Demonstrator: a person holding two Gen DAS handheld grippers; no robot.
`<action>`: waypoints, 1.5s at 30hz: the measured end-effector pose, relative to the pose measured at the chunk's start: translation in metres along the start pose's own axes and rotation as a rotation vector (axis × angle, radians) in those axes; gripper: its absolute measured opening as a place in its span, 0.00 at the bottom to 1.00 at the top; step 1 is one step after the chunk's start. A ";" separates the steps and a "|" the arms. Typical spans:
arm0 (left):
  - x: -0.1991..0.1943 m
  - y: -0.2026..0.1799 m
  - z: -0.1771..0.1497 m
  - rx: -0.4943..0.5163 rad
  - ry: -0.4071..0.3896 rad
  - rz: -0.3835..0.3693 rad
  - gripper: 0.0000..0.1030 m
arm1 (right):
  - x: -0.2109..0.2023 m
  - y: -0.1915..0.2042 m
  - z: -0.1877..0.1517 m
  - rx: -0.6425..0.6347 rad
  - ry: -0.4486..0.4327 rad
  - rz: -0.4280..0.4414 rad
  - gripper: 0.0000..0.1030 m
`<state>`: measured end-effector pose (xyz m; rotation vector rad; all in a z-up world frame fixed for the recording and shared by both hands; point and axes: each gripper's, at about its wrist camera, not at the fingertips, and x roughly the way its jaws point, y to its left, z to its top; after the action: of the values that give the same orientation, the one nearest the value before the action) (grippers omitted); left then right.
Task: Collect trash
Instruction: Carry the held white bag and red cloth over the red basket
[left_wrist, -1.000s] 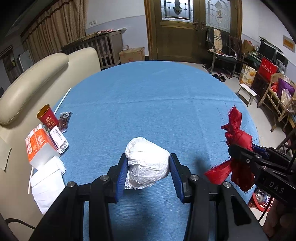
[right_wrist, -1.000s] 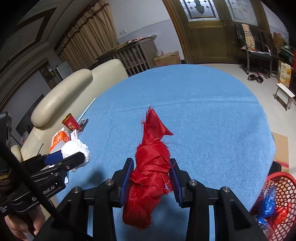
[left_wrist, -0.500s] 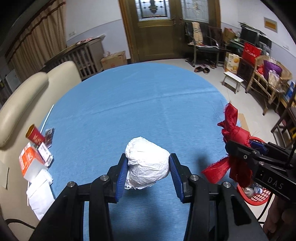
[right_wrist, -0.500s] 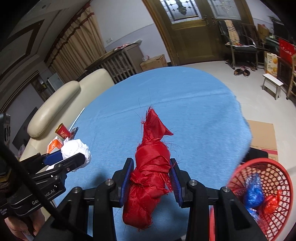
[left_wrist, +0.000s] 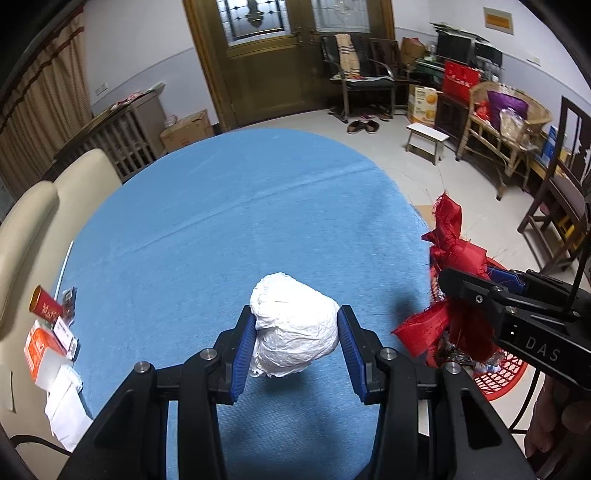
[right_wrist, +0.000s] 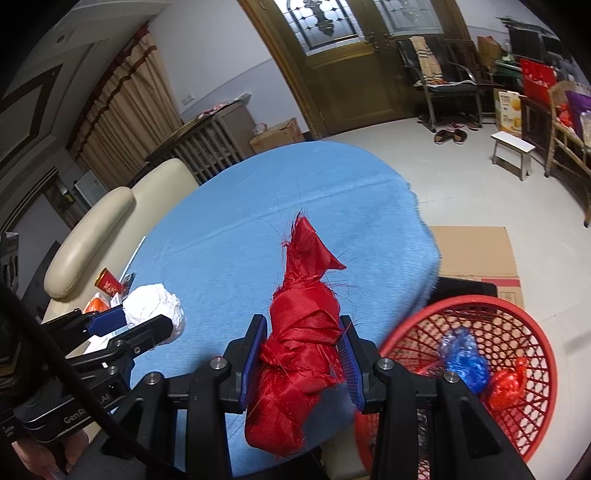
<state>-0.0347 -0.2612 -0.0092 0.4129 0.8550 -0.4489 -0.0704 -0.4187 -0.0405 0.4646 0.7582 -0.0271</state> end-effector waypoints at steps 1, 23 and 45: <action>0.000 -0.003 0.001 0.007 0.000 -0.002 0.45 | -0.001 -0.003 0.000 0.006 0.000 -0.004 0.41; 0.002 -0.047 0.007 0.134 0.031 -0.032 0.45 | -0.022 -0.054 -0.014 0.099 -0.004 -0.044 0.41; 0.002 -0.096 0.011 0.267 0.030 -0.063 0.45 | -0.041 -0.099 -0.028 0.189 -0.023 -0.069 0.41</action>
<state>-0.0778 -0.3470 -0.0202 0.6411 0.8416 -0.6200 -0.1380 -0.5021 -0.0700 0.6166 0.7522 -0.1689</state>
